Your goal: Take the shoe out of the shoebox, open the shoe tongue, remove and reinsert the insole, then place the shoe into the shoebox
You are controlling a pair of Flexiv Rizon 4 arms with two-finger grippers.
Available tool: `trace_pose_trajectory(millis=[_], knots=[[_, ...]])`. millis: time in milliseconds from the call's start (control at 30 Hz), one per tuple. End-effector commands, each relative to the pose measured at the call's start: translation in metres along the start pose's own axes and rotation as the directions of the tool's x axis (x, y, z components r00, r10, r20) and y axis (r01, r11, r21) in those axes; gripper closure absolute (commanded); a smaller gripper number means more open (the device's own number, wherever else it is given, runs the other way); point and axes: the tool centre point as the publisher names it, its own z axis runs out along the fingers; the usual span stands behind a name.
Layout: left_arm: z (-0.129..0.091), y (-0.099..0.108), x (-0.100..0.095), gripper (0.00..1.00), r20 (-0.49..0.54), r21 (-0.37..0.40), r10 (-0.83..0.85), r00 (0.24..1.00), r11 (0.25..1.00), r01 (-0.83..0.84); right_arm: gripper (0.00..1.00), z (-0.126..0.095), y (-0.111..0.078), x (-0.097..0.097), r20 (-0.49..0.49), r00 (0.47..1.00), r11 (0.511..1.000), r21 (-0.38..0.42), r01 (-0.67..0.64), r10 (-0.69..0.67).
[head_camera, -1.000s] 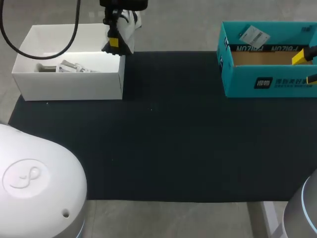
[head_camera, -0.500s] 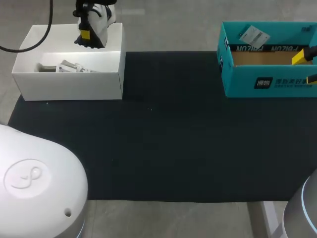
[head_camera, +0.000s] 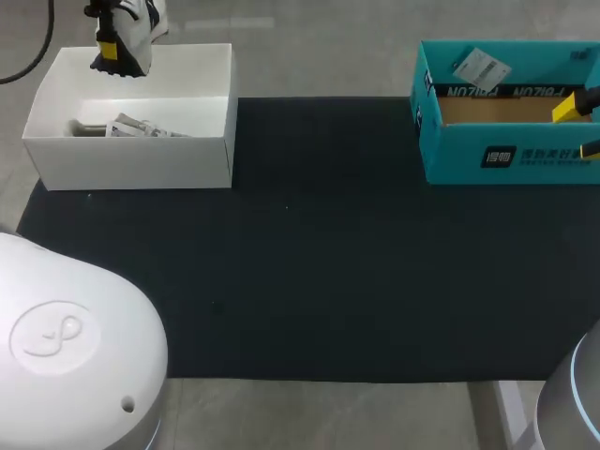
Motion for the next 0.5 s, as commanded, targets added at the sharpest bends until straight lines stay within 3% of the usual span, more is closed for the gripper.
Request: trace_pose_trajectory(millis=[33, 233, 500], knots=[[0.000, 0.019, -0.017, 1.00, -0.002, 0.033, -0.014, 1.000, 0.999, 0.014, 0.00, 0.001, -0.001, 0.000, 0.003, 1.000, 1.000, -0.001, -0.001, 0.001], [0.006, 0.050, -0.049, 1.00, -0.001, 0.042, -0.054, 0.999, 0.998, 0.054, 0.00, 0.001, -0.001, 0.000, 0.003, 1.000, 1.000, -0.001, -0.001, 0.001], [0.017, 0.078, -0.073, 1.00, -0.048, 0.060, -0.081, 0.996, 0.995, 0.084, 0.00, 0.001, -0.001, 0.000, 0.003, 1.000, 1.000, -0.001, -0.001, 0.001]])
